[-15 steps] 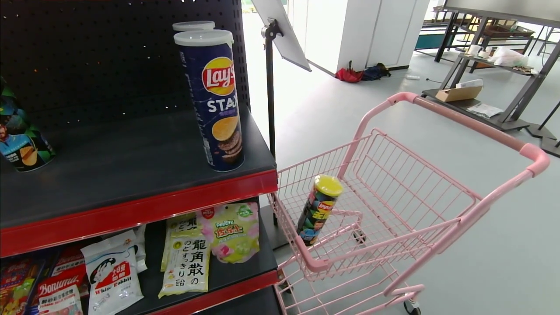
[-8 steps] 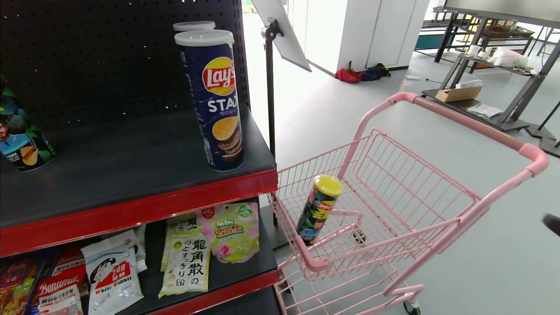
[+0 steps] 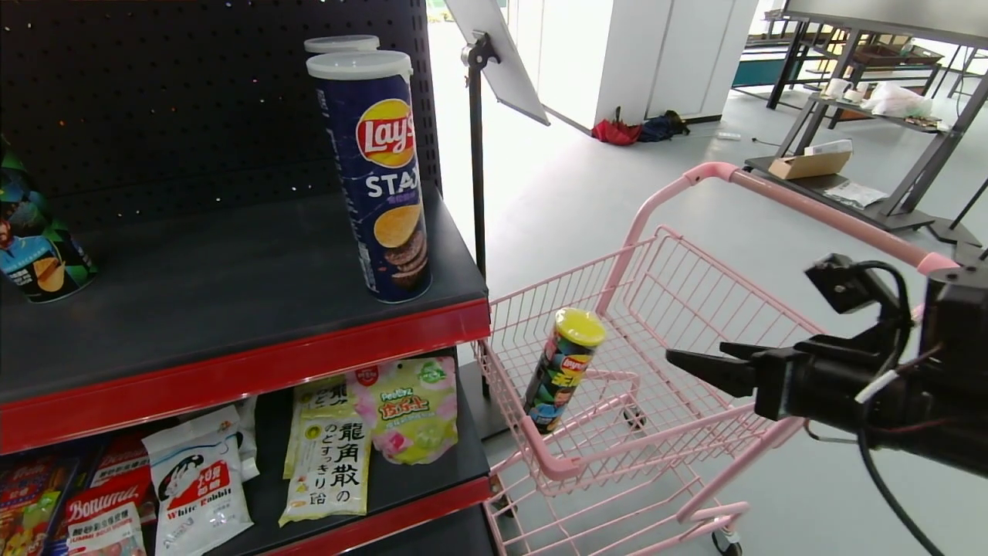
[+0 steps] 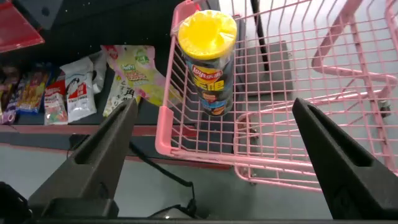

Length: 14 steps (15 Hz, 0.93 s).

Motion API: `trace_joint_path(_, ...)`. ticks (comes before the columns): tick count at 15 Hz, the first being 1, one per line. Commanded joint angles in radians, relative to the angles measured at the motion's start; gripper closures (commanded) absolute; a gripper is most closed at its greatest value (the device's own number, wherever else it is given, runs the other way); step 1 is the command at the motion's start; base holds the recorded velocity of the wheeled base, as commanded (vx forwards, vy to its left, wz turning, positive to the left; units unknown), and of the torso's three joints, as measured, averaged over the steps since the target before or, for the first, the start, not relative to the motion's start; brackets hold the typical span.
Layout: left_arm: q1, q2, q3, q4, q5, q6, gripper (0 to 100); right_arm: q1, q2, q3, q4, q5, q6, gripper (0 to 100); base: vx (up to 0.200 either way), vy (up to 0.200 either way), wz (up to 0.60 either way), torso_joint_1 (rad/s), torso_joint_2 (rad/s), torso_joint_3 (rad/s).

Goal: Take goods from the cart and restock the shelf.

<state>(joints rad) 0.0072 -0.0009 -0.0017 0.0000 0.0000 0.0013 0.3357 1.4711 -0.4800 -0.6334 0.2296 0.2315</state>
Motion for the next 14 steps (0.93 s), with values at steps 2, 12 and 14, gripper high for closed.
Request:
trace_joint_path(2, 0.0, 0.001, 0.0, 0.0, 0.0, 0.0, 0, 0.054, 0.215, -0.005, -0.109, 0.008, 0.0, 0, 0.0, 0.0, 0.0, 0.0, 0.0, 0.0)
trace_joint_path(12, 0.0, 0.001, 0.0, 0.0, 0.0, 0.0, 0, 0.098, 0.52, -0.193, -0.23, 0.004, -0.004, 0, 0.0, 0.0, 0.0, 0.0, 0.0, 0.0)
trace_joint_path(14, 0.0, 0.001, 0.0, 0.0, 0.002, 0.0, 0, 0.098, 0.558, -0.236, -0.23, 0.004, -0.004, 0, 0.0, 0.0, 0.0, 0.0, 0.0, 0.0)
